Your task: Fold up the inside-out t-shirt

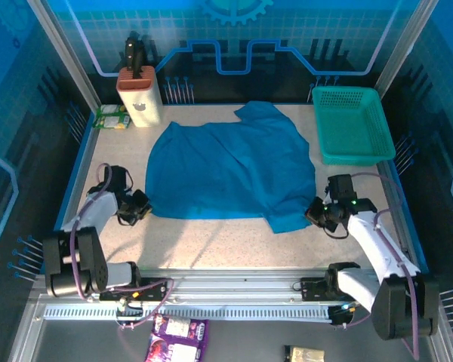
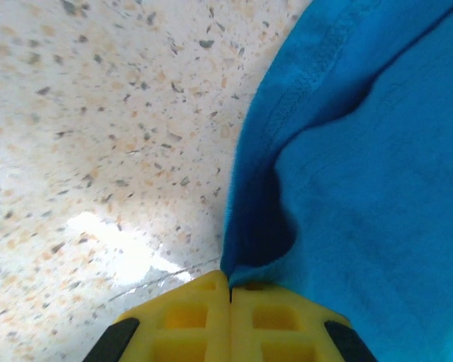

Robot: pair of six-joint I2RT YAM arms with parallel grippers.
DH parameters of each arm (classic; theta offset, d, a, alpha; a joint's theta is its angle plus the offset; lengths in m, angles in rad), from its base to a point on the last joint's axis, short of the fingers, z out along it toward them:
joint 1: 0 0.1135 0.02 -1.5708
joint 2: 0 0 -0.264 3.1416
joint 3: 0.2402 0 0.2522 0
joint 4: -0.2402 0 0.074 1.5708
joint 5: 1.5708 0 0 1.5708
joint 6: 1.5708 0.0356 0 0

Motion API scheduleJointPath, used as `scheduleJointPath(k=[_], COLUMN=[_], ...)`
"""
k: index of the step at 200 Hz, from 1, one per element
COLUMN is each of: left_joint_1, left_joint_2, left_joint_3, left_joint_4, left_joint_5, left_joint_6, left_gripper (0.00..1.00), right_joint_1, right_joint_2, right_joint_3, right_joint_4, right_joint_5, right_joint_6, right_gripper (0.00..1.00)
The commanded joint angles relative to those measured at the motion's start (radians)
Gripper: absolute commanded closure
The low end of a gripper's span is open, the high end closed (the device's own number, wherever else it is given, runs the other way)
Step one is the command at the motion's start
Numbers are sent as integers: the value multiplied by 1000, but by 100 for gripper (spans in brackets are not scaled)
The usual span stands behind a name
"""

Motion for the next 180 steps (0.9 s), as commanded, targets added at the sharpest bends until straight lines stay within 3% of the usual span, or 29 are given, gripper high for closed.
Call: scheduleJointPath(k=[1,32,43,56,73,93,120,130,140,154,180], left_joint_1=[9,8,9,9,8,-20,-152,-210,-258,-301,-309], left_joint_2=[-99,-210,-242,-257,-266,-242,-116,-43,39,141,244], left_joint_3=[-38,-32,-20,21,85,165,246,267,287,303,225], left_joint_4=[-67,-161,-180,-223,-252,-269,-223,-186,-155,-112,9], left_joint_5=[-61,-98,-93,-97,-83,-64,-37,-37,-34,-32,-17], left_joint_6=[-52,-57,-56,-51,-32,-6,3,1,0,-5,-30], left_gripper=[98,92,84,71,70,70,72,74,75,76,76], right_joint_1=[33,67,75,78,91,134,225,270,311,343,362], right_joint_2=[-56,-137,-166,-179,-167,-121,-12,49,119,216,351], right_joint_3=[-28,-30,-12,31,116,209,222,213,217,217,157], right_joint_4=[-136,-254,-286,-337,-390,-388,-168,-67,-1,76,212], right_joint_5=[39,60,68,91,139,168,-15,-83,-98,-117,-122], right_joint_6=[67,136,143,141,134,112,41,19,7,-3,12], right_gripper=[100,99,90,70,54,49,46,40,33,30,26])
